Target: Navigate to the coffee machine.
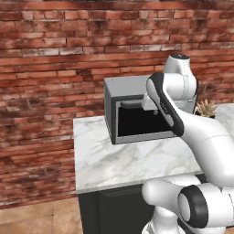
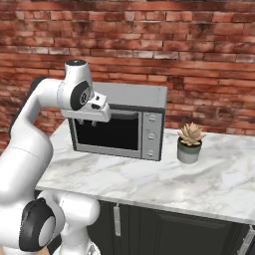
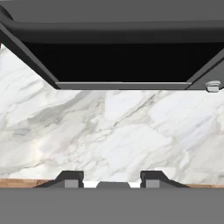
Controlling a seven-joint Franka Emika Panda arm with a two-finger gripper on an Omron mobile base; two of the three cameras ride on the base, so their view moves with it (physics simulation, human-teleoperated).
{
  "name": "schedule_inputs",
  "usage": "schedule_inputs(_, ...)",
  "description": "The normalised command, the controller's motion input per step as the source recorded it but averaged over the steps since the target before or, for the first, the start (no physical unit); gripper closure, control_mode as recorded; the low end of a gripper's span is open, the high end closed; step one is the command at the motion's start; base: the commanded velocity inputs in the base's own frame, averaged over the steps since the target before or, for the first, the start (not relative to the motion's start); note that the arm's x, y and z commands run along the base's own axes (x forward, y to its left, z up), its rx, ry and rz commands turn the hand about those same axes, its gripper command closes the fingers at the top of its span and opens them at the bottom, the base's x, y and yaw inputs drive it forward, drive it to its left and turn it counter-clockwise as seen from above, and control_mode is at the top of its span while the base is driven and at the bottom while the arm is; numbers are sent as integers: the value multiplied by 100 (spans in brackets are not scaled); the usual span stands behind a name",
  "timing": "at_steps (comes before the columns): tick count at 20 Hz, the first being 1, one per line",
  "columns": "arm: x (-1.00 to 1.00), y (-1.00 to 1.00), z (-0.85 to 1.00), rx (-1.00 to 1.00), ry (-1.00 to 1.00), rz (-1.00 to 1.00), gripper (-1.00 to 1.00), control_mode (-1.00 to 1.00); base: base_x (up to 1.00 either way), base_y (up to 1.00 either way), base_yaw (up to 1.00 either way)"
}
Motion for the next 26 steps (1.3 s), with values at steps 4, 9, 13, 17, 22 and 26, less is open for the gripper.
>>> schedule_inputs(4, 0, 0, 0, 0, 0, 0, -100, 100, 0, 0, 0)
schedule_inputs(9, 0, 0, 0, 0, 0, 0, -100, 100, 0, 0, 0)
schedule_inputs(13, 0, 0, 0, 0, 0, 0, -100, 100, -23, -1, 0)
schedule_inputs(17, 0, 0, 0, 0, 0, 0, -100, 100, -37, -3, -7)
schedule_inputs(22, 0, 0, 0, 0, 0, 0, -100, 100, -32, -9, -31)
schedule_inputs(26, 0, 0, 0, 0, 0, 0, -100, 100, -27, -2, -44)
